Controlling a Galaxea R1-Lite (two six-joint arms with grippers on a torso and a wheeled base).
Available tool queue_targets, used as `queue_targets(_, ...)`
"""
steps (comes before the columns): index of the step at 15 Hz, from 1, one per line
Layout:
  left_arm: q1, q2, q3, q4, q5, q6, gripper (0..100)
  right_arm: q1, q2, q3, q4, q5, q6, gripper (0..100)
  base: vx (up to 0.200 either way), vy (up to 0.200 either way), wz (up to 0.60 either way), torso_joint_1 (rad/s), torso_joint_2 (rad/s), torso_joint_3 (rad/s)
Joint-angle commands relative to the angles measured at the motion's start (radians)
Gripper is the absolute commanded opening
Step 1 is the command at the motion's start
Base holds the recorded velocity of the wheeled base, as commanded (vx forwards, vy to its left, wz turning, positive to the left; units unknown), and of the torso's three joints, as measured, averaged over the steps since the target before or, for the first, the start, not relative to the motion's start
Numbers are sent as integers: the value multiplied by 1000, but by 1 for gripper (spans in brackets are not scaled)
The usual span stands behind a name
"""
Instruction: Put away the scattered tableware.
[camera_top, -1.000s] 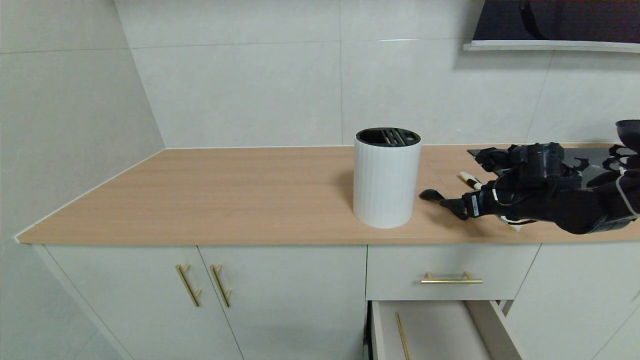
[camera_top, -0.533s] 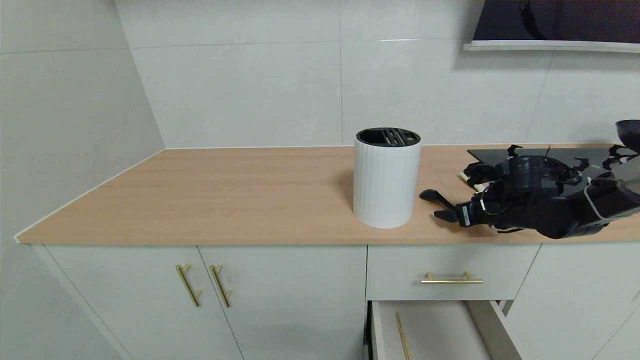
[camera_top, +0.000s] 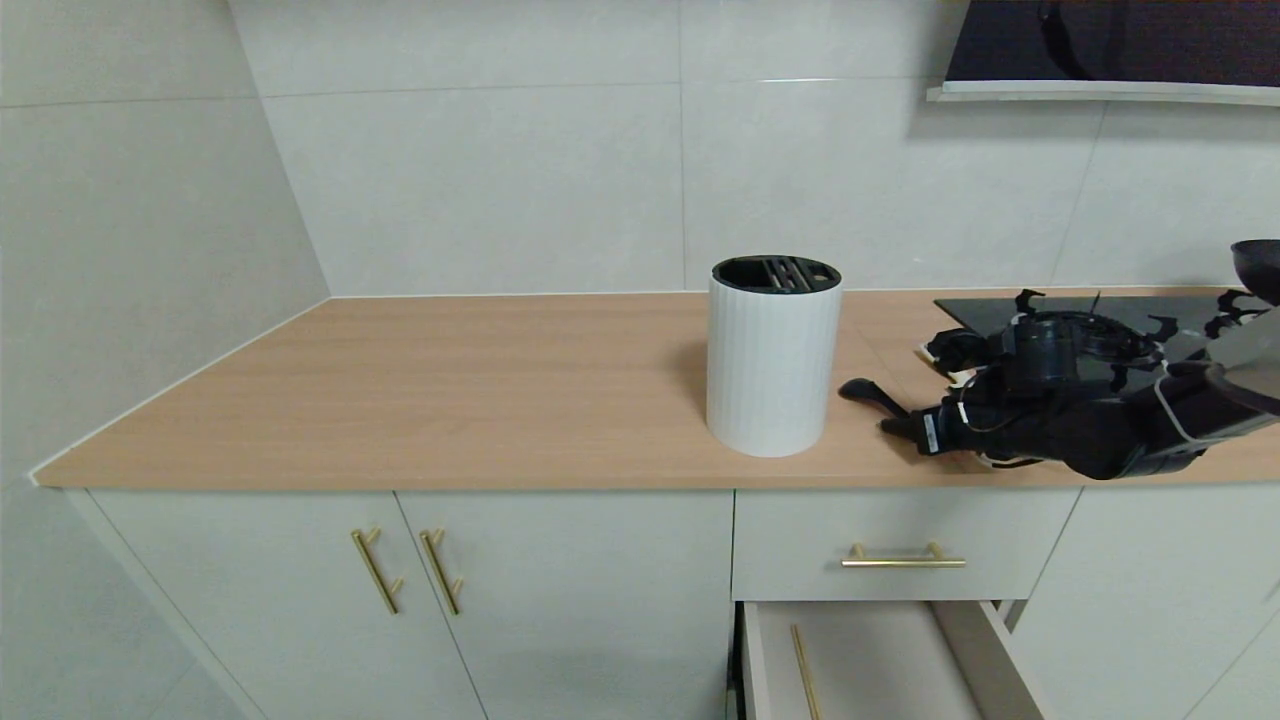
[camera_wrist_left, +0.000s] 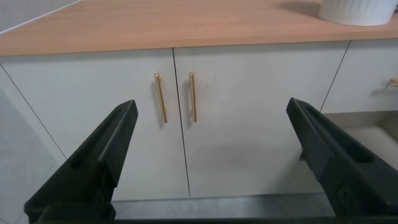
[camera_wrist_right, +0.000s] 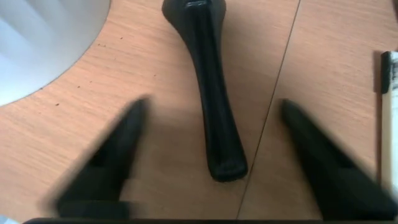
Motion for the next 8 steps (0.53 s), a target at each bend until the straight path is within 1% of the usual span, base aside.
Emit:
queue_targets(1,1,0,0,0,0,0,100,2,6,-1,3,1,0,0,0,0,0,0,0,0)
queue_targets(6,1,0,0,0,0,0,100,4,-5,-7,4,1,8,0,0,0,0,0,0,0)
queue_targets(7,1,0,0,0,0,0,100,5,-12,-9,9,0,22,0,0,0,0,0,0,0)
queue_targets(8,-1,0,0,0,0,0,100,11,-35,-29,33,-25,58,0,0,0,0,0,0,0)
